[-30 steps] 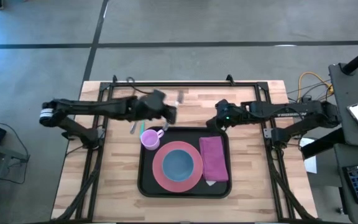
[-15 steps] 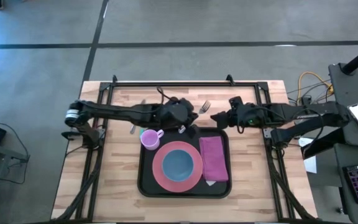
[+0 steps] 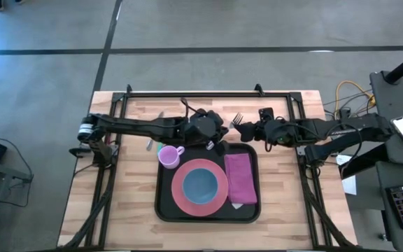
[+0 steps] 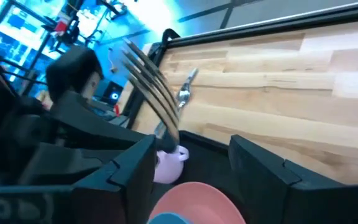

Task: Set up tray
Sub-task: Put the silver fork on top of the purple napkin on the black tray

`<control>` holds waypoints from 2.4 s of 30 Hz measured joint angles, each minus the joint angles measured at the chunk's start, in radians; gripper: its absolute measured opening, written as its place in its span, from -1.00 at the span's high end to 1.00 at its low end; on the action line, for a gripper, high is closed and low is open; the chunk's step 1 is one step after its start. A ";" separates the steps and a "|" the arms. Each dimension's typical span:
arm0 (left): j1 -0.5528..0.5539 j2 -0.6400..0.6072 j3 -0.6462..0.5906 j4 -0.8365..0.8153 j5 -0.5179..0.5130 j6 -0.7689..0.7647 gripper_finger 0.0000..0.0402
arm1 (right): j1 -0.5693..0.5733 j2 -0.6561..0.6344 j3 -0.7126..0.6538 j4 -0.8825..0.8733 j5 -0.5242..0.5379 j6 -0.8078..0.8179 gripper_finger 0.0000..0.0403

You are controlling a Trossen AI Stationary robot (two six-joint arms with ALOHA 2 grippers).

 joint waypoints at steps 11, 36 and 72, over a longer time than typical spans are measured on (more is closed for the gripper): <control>0.000 0.008 -0.001 0.019 0.023 0.000 0.99 | -0.003 0.012 0.000 0.042 0.020 -0.032 0.35; -0.015 0.004 -0.006 -0.011 -0.010 0.001 0.42 | -0.030 0.005 -0.003 0.029 0.038 -0.109 0.96; -0.238 -0.134 -0.010 -0.495 -0.214 -0.322 0.02 | -0.018 0.381 -0.225 0.161 -0.813 -0.121 0.96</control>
